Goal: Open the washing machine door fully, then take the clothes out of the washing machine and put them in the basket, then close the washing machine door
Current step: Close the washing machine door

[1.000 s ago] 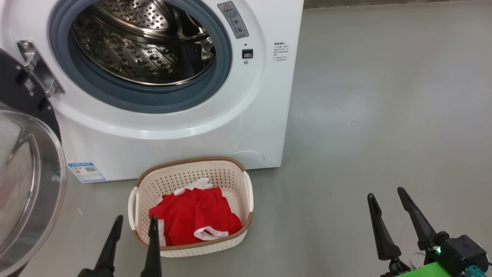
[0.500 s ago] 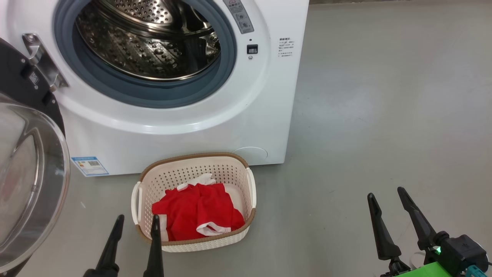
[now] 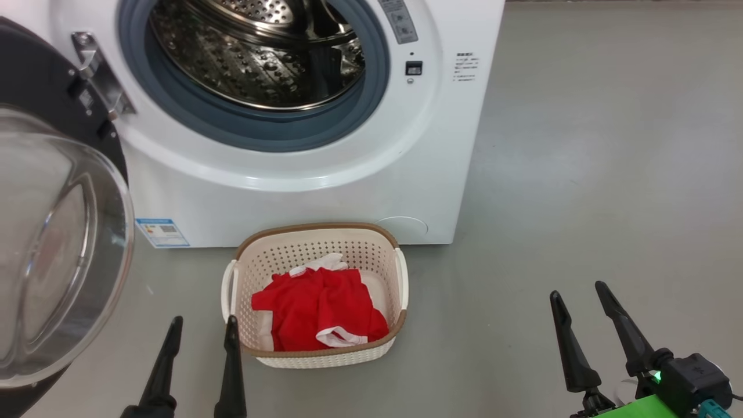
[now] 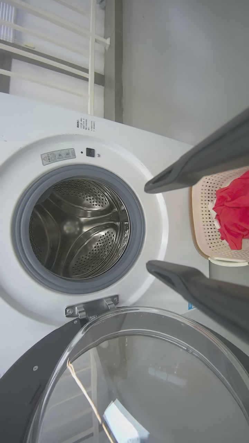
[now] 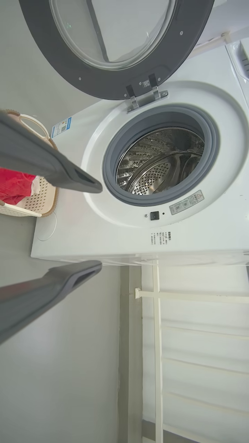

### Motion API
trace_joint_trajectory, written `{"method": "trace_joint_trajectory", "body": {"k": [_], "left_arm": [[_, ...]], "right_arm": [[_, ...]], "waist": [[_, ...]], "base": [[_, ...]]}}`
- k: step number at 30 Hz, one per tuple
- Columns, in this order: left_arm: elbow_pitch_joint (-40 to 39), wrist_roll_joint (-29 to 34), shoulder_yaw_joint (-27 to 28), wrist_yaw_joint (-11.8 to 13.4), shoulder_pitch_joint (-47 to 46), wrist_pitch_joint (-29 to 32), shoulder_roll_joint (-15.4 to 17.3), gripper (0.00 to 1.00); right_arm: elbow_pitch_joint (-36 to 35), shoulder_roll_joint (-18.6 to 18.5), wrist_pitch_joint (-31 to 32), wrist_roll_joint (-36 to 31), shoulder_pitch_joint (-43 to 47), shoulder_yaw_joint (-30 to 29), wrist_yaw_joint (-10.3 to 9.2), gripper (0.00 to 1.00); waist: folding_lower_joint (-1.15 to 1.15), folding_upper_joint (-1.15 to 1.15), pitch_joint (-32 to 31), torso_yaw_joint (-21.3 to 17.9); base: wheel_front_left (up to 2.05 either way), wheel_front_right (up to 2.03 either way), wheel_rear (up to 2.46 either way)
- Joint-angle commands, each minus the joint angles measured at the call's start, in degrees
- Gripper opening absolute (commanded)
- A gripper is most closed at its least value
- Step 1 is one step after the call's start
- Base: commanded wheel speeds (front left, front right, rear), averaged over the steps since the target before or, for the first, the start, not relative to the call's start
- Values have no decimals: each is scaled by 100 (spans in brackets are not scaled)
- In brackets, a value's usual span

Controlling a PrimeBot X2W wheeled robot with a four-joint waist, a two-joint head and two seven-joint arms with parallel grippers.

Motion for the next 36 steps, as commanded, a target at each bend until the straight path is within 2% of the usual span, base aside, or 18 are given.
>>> {"method": "trace_joint_trajectory", "body": {"k": [1,18,36], "left_arm": [[-197,70,193,68,-172,-19,76,100],[-329,55,202,184,-110,63,135,100],[-538,107,192,334,25,112,199,100]], "right_arm": [[-155,-75,-36,-62,-215,220,36,100],[-119,-75,17,-112,-207,311,36,100],[-193,-75,91,-137,-86,326,36,100]], "waist": [[0,0,6,156],[0,0,-179,1293],[0,0,-310,2286]], "base": [[0,0,0],[0,0,0],[0,0,0]]}}
